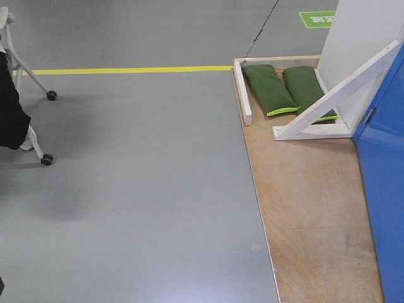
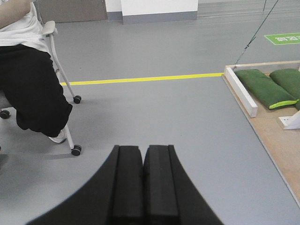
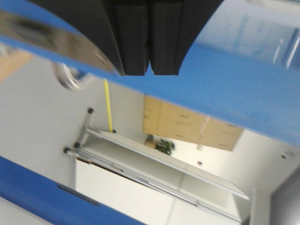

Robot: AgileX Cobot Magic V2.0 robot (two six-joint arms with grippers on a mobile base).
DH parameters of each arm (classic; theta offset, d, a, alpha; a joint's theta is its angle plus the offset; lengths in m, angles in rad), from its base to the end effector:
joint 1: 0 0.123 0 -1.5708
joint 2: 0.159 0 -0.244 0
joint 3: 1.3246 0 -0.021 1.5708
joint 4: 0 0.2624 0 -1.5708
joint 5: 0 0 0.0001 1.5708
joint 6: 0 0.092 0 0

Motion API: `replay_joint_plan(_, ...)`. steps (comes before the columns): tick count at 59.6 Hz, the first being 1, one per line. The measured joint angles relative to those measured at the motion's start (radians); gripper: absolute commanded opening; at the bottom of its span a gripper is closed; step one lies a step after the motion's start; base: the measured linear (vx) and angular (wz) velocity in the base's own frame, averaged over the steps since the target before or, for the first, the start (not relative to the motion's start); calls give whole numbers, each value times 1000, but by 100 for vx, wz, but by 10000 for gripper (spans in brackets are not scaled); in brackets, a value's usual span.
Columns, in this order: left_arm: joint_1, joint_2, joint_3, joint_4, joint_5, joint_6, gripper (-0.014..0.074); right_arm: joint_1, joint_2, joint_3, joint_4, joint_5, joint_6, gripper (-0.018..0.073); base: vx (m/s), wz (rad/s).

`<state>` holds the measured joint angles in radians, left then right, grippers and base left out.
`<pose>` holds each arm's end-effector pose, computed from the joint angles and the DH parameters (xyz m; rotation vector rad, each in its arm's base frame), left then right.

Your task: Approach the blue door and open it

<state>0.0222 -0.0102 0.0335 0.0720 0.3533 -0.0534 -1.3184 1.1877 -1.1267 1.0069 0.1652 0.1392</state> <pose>0.1073 0.0047 0.1706 -0.0247 1.8594 0.0484 0.0870 -0.2858 0.3830 1.4994 0.6466 -0.0231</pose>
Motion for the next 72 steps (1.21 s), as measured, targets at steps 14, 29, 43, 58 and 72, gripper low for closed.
replay_joint_plan(14,0,0,0,0,0,0,71,0,109,-189,43,-109,0,-4,0,0)
replay_joint_plan(29,0,0,0,0,0,0,71,0,159,-276,47,-73,0,-4,0,0)
replay_joint_plan(43,0,0,0,0,0,0,71,0,202,-282,45,5,0,-4,0,0)
replay_joint_plan(58,0,0,0,0,0,0,71,-8,212,-283,42,81,2,-4,0,0)
replay_joint_plan(72,0,0,0,0,0,0,71,-19,212,-286,38,146,4,-4,0,0)
